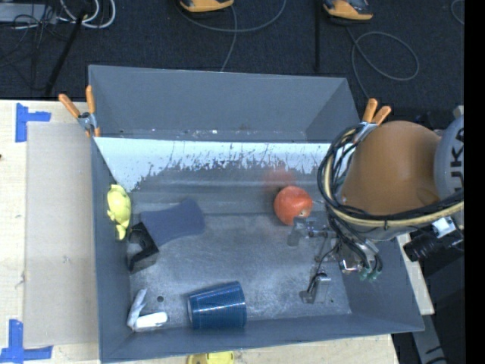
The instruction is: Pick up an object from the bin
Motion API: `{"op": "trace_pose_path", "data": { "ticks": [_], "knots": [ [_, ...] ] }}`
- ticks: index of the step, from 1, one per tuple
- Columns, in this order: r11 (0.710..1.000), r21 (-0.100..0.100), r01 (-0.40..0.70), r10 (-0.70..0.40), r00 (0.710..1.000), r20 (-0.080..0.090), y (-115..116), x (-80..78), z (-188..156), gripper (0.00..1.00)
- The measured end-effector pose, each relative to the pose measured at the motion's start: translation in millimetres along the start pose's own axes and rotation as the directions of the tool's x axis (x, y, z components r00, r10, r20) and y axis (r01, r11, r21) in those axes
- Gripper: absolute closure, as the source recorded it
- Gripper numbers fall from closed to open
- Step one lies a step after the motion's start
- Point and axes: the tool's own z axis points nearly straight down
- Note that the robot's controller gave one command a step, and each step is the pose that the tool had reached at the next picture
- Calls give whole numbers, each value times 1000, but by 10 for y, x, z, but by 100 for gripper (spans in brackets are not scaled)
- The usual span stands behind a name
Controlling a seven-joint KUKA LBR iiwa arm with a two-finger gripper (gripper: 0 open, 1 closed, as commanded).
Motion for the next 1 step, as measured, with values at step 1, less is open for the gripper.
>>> {"op": "trace_pose_path", "data": {
  "ticks": [1],
  "knots": [
    [1000, 0, 0, 0, 1000, 9, 0, -16, -38, 0]
  ]
}}
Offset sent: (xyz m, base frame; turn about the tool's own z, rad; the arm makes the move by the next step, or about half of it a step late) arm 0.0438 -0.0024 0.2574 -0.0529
